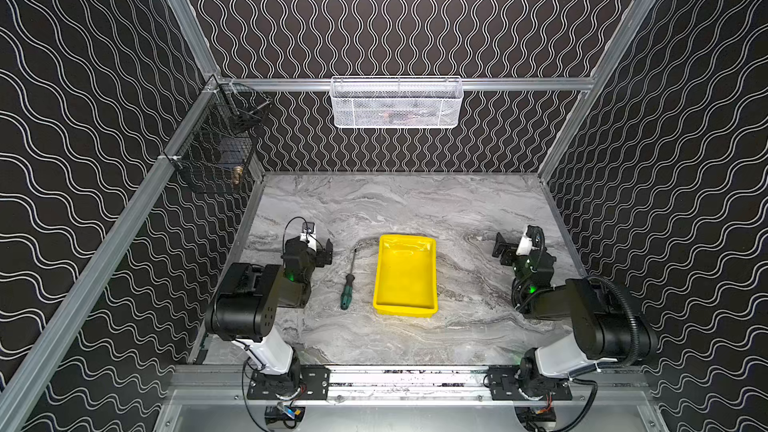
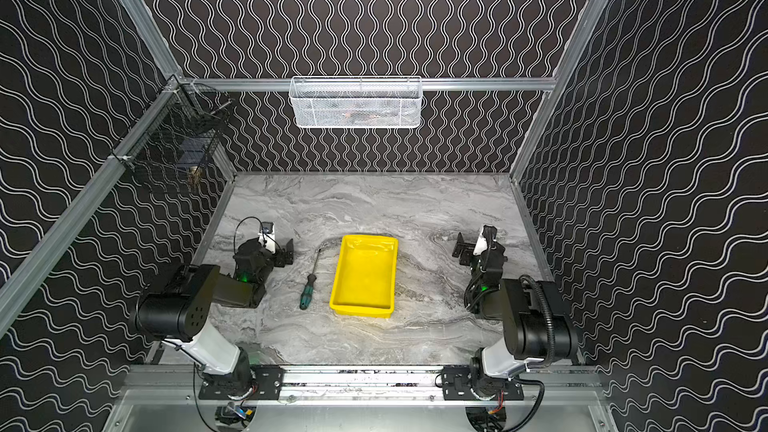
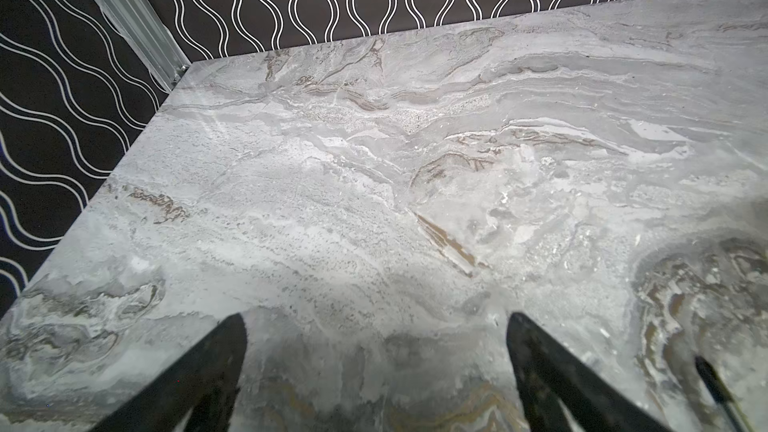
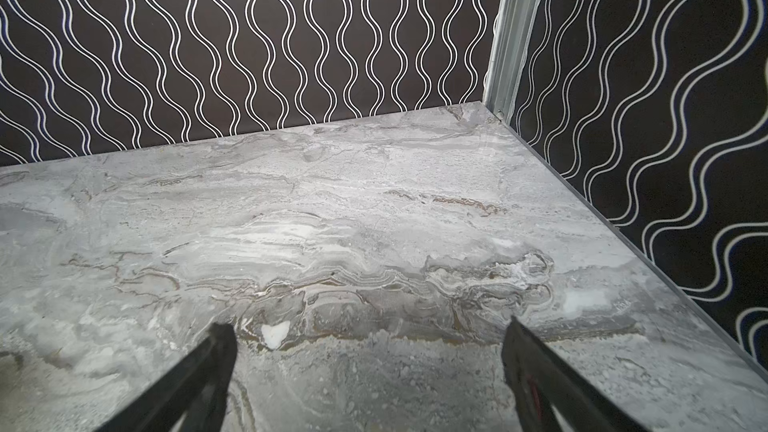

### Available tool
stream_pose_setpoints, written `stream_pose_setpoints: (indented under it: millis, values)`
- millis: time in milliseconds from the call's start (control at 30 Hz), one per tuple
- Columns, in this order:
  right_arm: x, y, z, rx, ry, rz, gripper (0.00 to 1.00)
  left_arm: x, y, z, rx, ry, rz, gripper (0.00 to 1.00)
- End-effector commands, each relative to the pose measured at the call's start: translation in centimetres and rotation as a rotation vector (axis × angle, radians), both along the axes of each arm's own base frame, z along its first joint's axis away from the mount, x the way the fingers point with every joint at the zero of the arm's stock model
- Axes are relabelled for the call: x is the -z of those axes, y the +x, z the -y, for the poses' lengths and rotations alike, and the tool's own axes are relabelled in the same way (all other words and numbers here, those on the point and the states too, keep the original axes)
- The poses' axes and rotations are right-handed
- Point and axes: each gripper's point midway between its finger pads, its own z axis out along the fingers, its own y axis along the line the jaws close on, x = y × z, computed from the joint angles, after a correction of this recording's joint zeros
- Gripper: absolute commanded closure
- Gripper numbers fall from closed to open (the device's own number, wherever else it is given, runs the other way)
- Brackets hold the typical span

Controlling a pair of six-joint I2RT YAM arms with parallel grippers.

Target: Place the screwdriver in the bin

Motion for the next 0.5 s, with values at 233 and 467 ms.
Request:
stream_pose_setpoints:
  millis: [233, 467]
  values:
    - [-0.61, 0.14, -0.04, -0.001, -0.005, 0.025, 0.0, -0.7, 0.2, -0.04, 0.003, 0.011, 0.031, 0.01]
    - [-0.65, 0.11, 0.0, 0.001, -0.007, 0.027, 0.0, -0.62, 0.22, -0.1, -0.001, 0.01, 0.027, 0.01]
